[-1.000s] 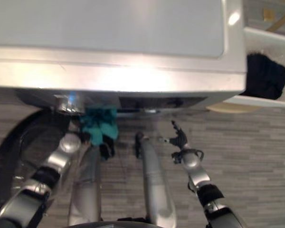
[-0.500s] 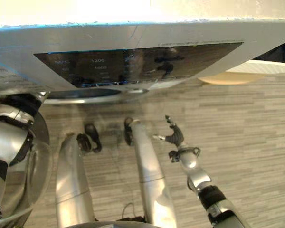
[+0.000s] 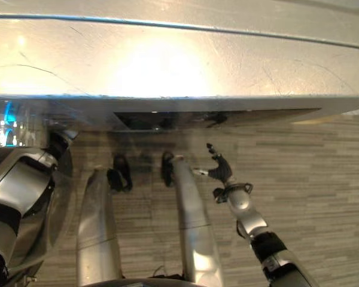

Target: Grab the laundry basket,head to the washer,open it,put in the laundry and shut it.

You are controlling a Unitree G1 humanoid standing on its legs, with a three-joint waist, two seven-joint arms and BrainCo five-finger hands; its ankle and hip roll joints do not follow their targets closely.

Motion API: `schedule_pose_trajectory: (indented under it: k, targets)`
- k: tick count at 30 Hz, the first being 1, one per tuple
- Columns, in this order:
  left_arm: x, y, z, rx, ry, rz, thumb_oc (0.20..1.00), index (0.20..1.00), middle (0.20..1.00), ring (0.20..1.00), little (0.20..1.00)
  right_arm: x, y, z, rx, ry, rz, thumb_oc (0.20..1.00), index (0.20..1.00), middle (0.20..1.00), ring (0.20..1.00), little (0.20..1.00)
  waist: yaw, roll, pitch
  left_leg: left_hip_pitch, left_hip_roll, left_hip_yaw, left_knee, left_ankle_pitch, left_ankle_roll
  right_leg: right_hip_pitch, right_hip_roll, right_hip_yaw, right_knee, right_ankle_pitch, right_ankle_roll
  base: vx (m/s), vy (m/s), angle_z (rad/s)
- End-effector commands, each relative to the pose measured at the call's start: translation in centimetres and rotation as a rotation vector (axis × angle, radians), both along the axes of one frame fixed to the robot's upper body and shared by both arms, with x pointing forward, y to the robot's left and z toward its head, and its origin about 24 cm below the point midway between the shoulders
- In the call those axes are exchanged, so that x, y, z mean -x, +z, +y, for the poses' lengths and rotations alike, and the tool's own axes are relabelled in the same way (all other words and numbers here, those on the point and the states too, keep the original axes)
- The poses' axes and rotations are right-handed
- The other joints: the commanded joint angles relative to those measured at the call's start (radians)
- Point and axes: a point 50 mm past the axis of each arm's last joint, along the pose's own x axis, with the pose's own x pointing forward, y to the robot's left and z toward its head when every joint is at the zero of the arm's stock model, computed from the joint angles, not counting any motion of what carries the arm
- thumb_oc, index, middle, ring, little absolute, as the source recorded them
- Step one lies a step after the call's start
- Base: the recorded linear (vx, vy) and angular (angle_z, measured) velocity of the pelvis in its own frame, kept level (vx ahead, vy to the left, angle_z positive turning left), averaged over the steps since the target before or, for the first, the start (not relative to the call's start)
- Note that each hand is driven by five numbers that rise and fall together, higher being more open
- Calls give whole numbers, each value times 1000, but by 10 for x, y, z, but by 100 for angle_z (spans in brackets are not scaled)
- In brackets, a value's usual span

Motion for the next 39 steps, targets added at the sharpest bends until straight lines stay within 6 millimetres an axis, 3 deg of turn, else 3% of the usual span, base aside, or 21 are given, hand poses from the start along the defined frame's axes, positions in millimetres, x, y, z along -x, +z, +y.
schedule_pose_trajectory:
  k: [1, 5, 6, 7, 13, 16, 23, 25, 28, 29, 32, 34, 39]
  targets:
    - [14, -59, 1, 34, -8, 128, 1000, 1000, 1000, 1000, 1000, 20, -20, -5, 3, -15, 57, 1000, 1000, 1000, 1000, 1000, -7, 33, -153, 108, 16, -48, -81, -42, 2, 122, -2, 51, -236, 25, 91, -38, 16, 19]
    - [48, -126, 4, 199, -17, 287, 1000, 1000, 1000, 1000, 1000, 22, -33, -14, 57, -63, 129, 1000, 1000, 1000, 1000, 1000, 20, 25, -151, 296, 4, -21, -249, 5, -14, 296, -24, 54, -382, 64, 99, 5, 8, 10]
    - [67, -154, 7, 286, -1, 364, 1000, 1000, 1000, 1000, 1000, 27, -44, -19, 89, -78, 181, 1000, 1000, 1000, 1000, 1000, 29, 19, -145, 409, -9, -13, -345, 27, -18, 402, -32, 55, -465, 90, 107, 42, -4, 2]
    - [67, -154, 8, 286, -1, 364, 1000, 1000, 1000, 1000, 1000, 27, -44, -19, 90, -78, 181, 1000, 1000, 1000, 1000, 1000, 28, 17, -140, 420, -10, -11, -352, 30, -17, 411, -32, 56, -470, 91, 108, 65, -11, 9]
    - [132, -223, 20, 422, 41, 590, 1000, 1000, 1000, 1000, 1000, 59, -83, -36, 140, -119, 386, 1000, 1000, 1000, 1000, 1000, 55, 3, -127, 761, -45, 16, -652, 136, -27, 749, -51, 42, -740, 185, 132, 68, -15, 10]
    - [170, -257, 29, 440, 76, 745, 1000, 1000, 1000, 1000, 1000, 84, -106, -43, 147, -141, 514, 1000, 1000, 1000, 1000, 1000, 59, 2, -149, 943, -37, 35, -807, 181, -36, 912, -44, 39, -861, 214, 147, 183, -27, 6]
    - [207, -287, 32, 389, 86, 912, 1000, 1000, 1000, 1000, 1000, 105, -121, -48, 153, -157, 602, 1000, 1000, 1000, 1000, 1000, 53, 8, -220, 1128, -43, 47, -974, 220, -46, 1076, -16, 63, -1031, 251, 162, 147, -12, -13]
    - [208, -292, 24, 388, 76, 936, 1000, 1000, 1000, 1000, 1000, 103, -122, -50, 159, -162, 605, 1000, 1000, 1000, 1000, 1000, 72, 6, -229, 1152, -101, -87, -988, 215, -49, 1117, -8, 106, -1083, 274, 162, 39, 53, -27]
    - [207, -293, 21, 384, 68, 940, 1000, 1000, 1000, 1000, 1000, 101, -121, -50, 162, -165, 603, 1000, 1000, 1000, 1000, 1000, 74, 5, -236, 1148, -122, -138, -998, 218, -52, 1118, -9, 116, -1097, 282, 164, 21, 37, -79]
    - [211, -298, 18, 386, 67, 968, 1000, 1000, 1000, 1000, 1000, 102, -122, -51, 163, -166, 613, 1000, 1000, 1000, 1000, 1000, 66, 7, -267, 1183, -135, -181, -1046, 210, -48, 1139, -4, 139, -1138, 298, 169, 121, 140, -29]
    - [216, -303, 16, 383, 68, 1002, 1000, 1000, 1000, 1000, 1000, 107, -127, -52, 167, -178, 647, 1000, 1000, 1000, 1000, 1000, 52, 9, -293, 1226, -135, -134, -1087, 210, -37, 1158, -8, 179, -1184, 336, 186, 54, 136, -39]
    - [219, -306, 15, 350, 52, 1028, 1000, 1000, 1000, 1000, 1000, 107, -128, -47, 143, -173, 651, 1000, 1000, 1000, 1000, 1000, 41, 4, -300, 1250, -142, -58, -1109, 208, -24, 1150, -5, 235, -1207, 371, 211, -28, 186, -101]
    - [213, -303, 15, 331, 41, 1016, 1000, 1000, 1000, 1000, 1000, 96, -125, -36, 135, -144, 623, 1000, 1000, 1000, 1000, 1000, 49, -10, -276, 1242, -145, 48, -1110, 202, -4, 1077, 15, 275, -1175, 411, 249, -127, 94, -135]
